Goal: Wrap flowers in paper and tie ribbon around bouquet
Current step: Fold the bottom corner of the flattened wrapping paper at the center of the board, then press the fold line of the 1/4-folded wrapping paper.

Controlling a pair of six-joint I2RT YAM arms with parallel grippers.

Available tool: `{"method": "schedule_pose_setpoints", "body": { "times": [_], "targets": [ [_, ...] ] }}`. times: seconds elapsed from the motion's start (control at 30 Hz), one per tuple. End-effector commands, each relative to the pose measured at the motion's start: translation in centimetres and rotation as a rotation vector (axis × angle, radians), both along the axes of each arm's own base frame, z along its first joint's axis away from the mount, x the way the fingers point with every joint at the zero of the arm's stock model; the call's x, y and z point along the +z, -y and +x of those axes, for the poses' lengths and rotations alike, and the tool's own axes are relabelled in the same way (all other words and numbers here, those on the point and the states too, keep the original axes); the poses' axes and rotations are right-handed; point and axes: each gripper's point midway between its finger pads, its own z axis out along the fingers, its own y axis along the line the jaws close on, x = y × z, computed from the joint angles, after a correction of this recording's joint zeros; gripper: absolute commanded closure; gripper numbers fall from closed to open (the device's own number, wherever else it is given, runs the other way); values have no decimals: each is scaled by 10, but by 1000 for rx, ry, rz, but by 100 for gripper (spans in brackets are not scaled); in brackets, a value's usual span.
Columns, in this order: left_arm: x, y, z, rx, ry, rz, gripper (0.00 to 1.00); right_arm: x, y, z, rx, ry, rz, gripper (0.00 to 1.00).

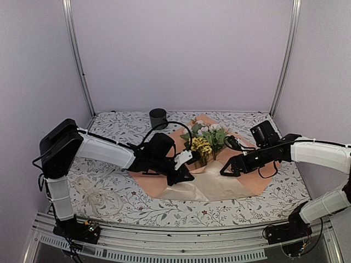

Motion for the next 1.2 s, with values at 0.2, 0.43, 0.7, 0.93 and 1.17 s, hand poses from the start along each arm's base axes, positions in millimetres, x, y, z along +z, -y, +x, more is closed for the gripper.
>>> {"method": "schedule_pose_setpoints", "body": {
  "times": [0.2, 0.43, 0.7, 0.93, 1.17],
  "targets": [
    [-2, 0, 10, 34, -27, -9, 100, -31, -15, 14, -19, -45, 59, 91],
    [36, -19, 49, 279, 122, -48, 45, -45, -7, 38, -103, -34, 9, 100],
    [50, -31, 13, 305, 187, 20, 30, -62, 0, 46, -168, -77, -17, 100],
    [15, -14, -46, 184, 152, 120, 36, -64, 15, 51, -245, -74, 8, 100],
    [-48, -32, 1, 420, 243, 379, 60, -67, 13, 55, -268, -64, 50, 100]
  ]
}}
